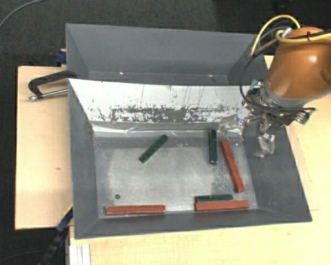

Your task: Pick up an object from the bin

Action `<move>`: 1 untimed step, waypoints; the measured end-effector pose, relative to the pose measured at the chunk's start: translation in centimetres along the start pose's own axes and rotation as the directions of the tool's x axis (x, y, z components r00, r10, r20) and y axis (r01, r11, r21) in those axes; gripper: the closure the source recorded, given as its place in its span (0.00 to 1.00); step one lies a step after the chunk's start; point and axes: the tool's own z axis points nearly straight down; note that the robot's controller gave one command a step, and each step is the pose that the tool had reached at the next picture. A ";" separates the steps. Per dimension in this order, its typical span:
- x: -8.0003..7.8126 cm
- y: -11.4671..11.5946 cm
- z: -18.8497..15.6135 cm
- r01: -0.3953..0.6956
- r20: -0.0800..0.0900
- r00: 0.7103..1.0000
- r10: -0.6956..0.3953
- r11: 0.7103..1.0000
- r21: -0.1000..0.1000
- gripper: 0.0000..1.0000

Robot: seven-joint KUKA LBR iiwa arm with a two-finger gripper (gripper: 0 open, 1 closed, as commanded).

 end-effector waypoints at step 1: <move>1.4 0.3 9.3 0.505 0.005 0.863 -0.505 0.863 -0.020 0.00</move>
Offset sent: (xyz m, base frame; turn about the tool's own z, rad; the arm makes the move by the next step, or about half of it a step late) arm -0.0081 -0.0127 -0.0926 -0.5329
